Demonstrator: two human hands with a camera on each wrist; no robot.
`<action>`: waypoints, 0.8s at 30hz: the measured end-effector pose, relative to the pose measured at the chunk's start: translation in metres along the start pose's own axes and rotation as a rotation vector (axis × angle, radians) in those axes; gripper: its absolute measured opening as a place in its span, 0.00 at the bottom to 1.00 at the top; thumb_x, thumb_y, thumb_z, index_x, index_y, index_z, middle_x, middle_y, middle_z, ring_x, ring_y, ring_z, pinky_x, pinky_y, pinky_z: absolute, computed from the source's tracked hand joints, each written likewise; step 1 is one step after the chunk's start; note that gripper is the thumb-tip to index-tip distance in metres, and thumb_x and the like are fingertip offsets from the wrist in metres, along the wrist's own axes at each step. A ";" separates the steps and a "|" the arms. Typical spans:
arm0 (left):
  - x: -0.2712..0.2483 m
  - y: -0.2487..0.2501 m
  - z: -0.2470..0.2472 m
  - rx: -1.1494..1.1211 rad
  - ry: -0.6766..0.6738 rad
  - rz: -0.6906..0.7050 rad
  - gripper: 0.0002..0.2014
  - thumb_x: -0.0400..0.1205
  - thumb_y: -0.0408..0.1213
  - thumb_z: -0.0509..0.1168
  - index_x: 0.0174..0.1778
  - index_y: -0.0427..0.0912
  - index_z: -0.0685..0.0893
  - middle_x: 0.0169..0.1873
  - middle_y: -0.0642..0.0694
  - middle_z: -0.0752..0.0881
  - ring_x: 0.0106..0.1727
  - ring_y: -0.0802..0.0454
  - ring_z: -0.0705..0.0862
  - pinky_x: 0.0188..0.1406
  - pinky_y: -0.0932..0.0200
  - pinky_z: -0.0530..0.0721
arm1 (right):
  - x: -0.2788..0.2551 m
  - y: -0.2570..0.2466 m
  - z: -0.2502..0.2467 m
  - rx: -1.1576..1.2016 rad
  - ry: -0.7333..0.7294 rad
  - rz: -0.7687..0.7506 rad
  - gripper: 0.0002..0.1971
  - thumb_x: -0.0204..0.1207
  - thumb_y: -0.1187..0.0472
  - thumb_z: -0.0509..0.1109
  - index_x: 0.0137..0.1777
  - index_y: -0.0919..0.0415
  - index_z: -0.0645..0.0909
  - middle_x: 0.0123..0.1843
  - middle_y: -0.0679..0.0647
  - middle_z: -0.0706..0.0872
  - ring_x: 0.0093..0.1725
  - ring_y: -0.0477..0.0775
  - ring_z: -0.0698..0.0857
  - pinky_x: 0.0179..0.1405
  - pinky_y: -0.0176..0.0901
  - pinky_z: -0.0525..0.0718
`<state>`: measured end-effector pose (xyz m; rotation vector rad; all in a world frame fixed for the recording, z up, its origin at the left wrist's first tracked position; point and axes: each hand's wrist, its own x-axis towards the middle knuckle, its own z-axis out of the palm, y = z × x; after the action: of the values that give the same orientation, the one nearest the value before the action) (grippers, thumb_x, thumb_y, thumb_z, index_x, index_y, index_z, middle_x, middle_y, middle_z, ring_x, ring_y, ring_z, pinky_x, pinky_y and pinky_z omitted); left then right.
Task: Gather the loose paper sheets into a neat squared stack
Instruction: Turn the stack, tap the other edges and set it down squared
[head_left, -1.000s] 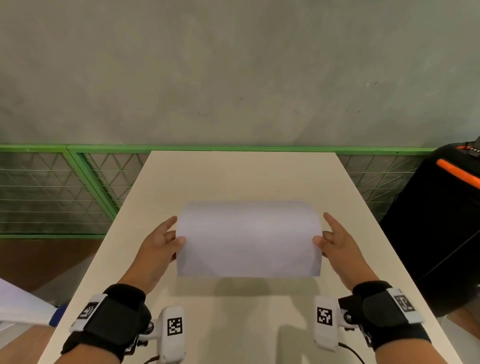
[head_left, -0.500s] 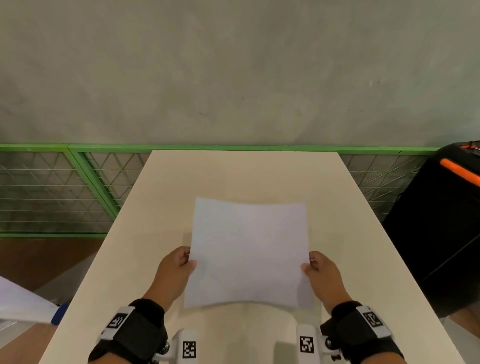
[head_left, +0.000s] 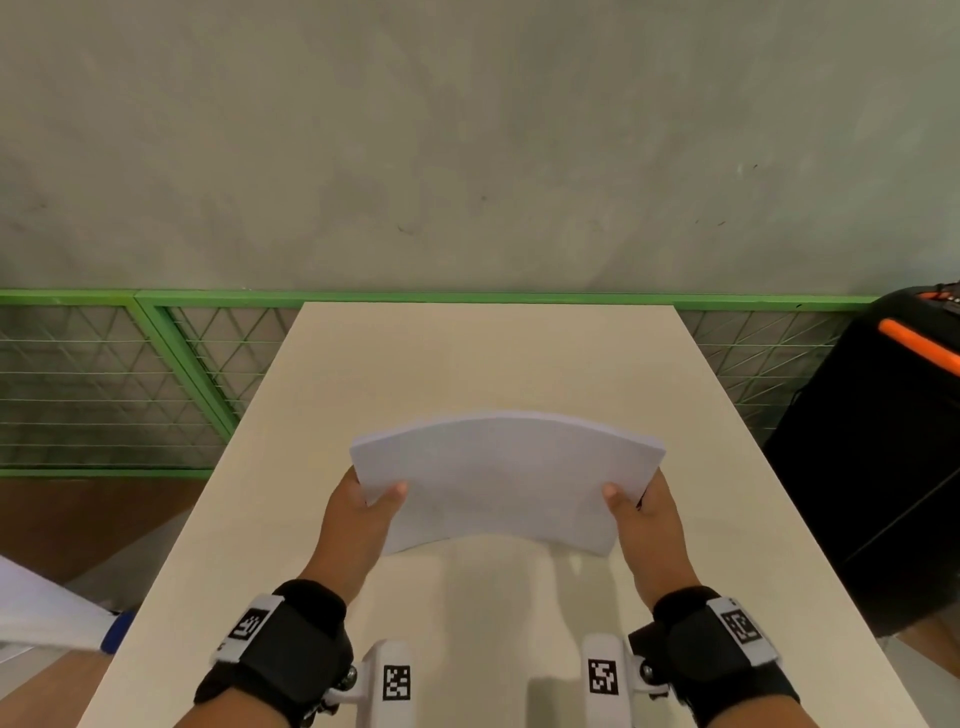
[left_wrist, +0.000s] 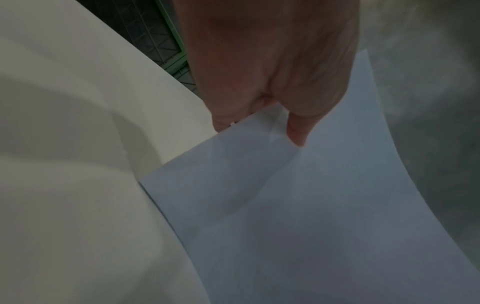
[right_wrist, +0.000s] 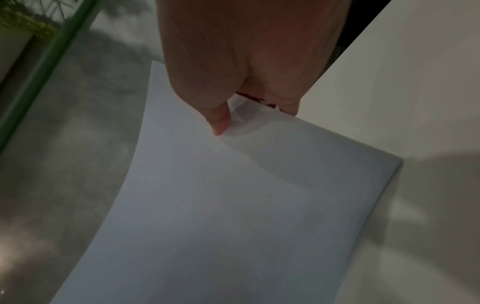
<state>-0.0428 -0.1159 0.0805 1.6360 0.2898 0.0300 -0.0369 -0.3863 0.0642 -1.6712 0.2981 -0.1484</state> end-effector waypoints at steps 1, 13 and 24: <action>0.001 0.001 -0.001 -0.027 -0.002 0.012 0.24 0.71 0.38 0.67 0.64 0.40 0.78 0.56 0.41 0.86 0.54 0.46 0.84 0.49 0.57 0.81 | 0.001 0.000 0.000 0.015 0.010 -0.014 0.20 0.77 0.70 0.64 0.68 0.62 0.71 0.61 0.62 0.82 0.59 0.62 0.81 0.58 0.55 0.80; 0.015 -0.004 -0.001 -0.004 0.001 -0.006 0.14 0.81 0.27 0.62 0.62 0.41 0.78 0.57 0.39 0.85 0.60 0.40 0.82 0.58 0.51 0.76 | 0.003 0.006 0.003 0.005 -0.001 0.022 0.14 0.80 0.73 0.55 0.62 0.59 0.72 0.55 0.59 0.80 0.54 0.56 0.78 0.40 0.33 0.75; 0.019 -0.029 0.001 0.050 -0.064 -0.099 0.17 0.79 0.30 0.63 0.63 0.47 0.76 0.64 0.41 0.83 0.67 0.40 0.80 0.70 0.45 0.75 | 0.000 0.029 0.006 -0.168 -0.014 0.135 0.18 0.80 0.73 0.55 0.69 0.67 0.70 0.56 0.58 0.78 0.56 0.58 0.77 0.53 0.43 0.71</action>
<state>-0.0295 -0.1108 0.0485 1.6664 0.3247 -0.1055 -0.0380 -0.3834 0.0348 -1.8110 0.4214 -0.0103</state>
